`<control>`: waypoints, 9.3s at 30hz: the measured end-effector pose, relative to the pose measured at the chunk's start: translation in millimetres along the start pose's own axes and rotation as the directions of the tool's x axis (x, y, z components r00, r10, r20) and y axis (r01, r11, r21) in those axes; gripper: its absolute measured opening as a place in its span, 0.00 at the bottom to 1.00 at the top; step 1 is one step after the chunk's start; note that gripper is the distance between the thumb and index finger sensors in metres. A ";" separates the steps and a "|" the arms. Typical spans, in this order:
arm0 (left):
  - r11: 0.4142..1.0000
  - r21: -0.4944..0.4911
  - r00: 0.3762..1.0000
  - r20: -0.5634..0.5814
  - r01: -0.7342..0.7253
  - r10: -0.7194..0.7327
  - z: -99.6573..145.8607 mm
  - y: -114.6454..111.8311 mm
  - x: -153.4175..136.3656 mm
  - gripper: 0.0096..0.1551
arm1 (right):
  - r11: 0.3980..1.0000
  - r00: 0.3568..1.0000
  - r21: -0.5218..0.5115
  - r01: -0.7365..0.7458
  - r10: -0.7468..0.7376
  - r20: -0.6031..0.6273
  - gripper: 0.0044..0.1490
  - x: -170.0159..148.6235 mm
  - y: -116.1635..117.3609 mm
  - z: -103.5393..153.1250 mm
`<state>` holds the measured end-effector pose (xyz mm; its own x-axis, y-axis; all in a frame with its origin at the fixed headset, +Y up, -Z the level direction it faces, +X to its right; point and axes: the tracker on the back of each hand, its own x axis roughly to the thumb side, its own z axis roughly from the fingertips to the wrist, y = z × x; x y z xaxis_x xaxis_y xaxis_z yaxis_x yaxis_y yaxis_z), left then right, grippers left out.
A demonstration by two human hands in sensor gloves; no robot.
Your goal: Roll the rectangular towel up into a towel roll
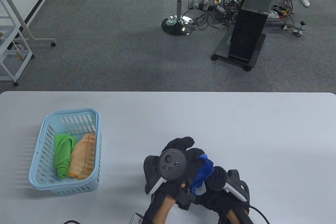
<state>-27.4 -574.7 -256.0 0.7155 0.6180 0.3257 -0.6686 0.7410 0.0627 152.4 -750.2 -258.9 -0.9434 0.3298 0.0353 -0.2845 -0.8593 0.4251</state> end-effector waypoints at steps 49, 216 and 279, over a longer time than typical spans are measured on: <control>0.989 0.145 0.960 -0.277 0.002 0.038 76.2 -16.1 -157.2 0.28 | 0.906 0.913 -0.185 -0.381 0.337 -0.232 0.44 -84.2 -51.6 -47.3; 0.844 -0.220 0.637 -0.571 0.489 -0.518 -4.4 84.3 -187.1 0.22 | 0.930 0.824 -0.359 0.084 -0.267 -0.500 0.30 -196.7 -141.8 16.5; 0.894 -0.107 0.882 -0.145 0.436 -0.448 27.1 -54.3 -89.4 0.22 | 0.883 0.892 -0.240 0.403 -0.437 -0.113 0.29 -14.1 -102.8 -32.4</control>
<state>-60.5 -677.2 -263.0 0.9600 0.2518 0.1223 -0.2641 0.9596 0.0972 189.4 -679.2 -332.4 -0.7365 0.6259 -0.2566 -0.6721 -0.7200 0.1731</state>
